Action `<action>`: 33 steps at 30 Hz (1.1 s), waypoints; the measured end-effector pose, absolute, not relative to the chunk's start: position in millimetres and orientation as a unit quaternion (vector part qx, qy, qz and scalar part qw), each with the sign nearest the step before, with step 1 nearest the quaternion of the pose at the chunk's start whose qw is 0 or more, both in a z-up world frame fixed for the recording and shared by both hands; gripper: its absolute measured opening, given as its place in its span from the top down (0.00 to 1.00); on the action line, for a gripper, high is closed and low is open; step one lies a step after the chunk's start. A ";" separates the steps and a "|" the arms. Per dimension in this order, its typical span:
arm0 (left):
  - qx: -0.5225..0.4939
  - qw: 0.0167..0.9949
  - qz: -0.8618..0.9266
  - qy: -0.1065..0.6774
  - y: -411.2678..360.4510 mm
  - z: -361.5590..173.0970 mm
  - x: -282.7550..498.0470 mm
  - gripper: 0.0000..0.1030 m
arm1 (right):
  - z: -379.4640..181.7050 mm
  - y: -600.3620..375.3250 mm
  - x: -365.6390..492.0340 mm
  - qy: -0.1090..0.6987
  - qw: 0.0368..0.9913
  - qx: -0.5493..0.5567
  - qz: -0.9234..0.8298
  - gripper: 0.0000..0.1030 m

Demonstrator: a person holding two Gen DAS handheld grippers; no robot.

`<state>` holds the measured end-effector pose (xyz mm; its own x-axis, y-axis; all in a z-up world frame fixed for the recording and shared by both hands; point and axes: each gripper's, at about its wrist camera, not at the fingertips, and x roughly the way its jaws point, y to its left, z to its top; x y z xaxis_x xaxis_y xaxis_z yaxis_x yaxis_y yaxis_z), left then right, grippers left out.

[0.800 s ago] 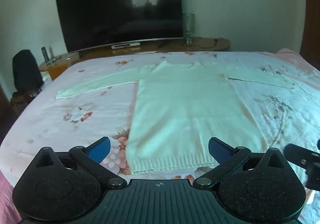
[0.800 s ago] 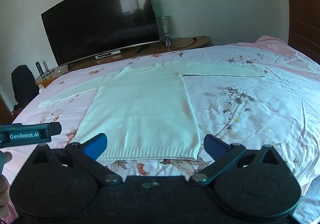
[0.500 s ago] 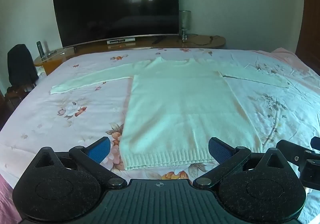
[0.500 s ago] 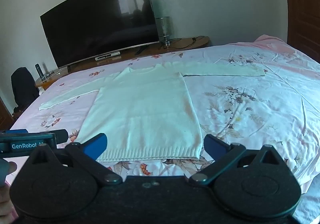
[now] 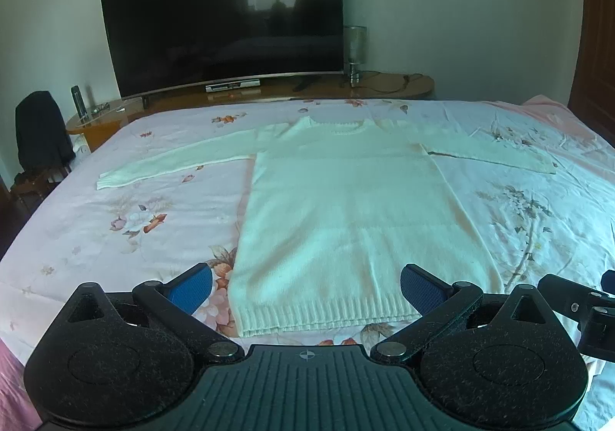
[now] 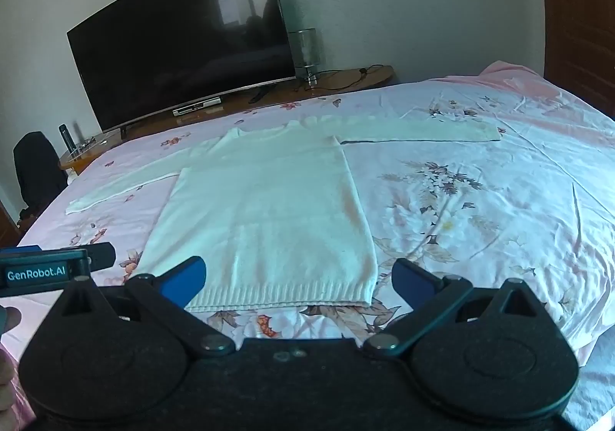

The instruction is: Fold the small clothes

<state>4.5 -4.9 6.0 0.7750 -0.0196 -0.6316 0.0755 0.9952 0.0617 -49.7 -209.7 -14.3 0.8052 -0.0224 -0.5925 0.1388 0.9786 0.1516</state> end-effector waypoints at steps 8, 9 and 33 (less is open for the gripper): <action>0.039 0.940 -0.025 0.338 -5.6 3.0 5.6 0.00 | -14.3 -208.4 -47.0 0.312 0.945 0.089 -0.038 0.00; 0.038 0.940 -0.024 0.338 -5.8 2.4 5.7 0.00 | -14.5 -208.5 -46.4 0.312 0.945 0.088 -0.038 0.00; 0.038 0.938 -0.022 0.345 -12.2 -0.6 10.2 0.00 | -17.0 -210.8 -43.7 0.315 0.944 0.088 -0.037 0.00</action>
